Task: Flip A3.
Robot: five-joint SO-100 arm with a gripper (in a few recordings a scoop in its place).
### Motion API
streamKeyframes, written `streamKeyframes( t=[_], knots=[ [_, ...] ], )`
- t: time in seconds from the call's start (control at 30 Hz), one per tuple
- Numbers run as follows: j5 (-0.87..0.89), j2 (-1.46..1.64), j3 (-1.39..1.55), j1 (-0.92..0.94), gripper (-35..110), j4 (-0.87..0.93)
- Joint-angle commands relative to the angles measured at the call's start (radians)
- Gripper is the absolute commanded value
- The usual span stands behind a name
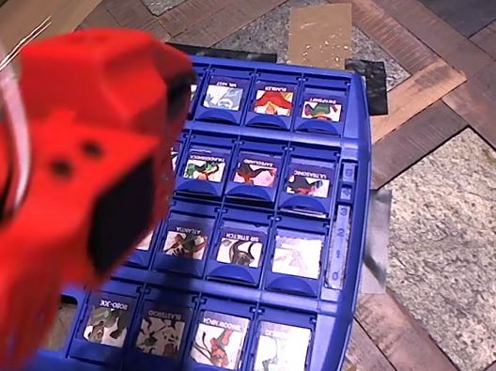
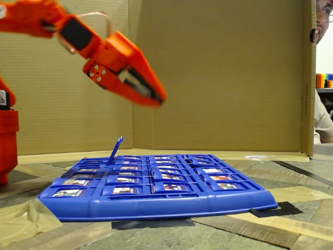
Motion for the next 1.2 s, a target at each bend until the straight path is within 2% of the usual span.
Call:
streamKeyframes(
  t=[0.0,0.2,0.4,0.67,0.87,1.17],
  knots=[
    [0.011,0.218,0.156,-0.026,0,-0.218],
    [0.012,0.416,0.311,-0.061,0,-0.485],
    [0.012,0.515,0.43,-0.132,0,-0.825],
    [0.011,0.581,0.503,-0.242,0,-1.365],
    [0.011,0.647,0.591,-0.235,0,-1.781],
    [0.011,0.71,0.611,-0.201,3,-2.21]
  ],
)
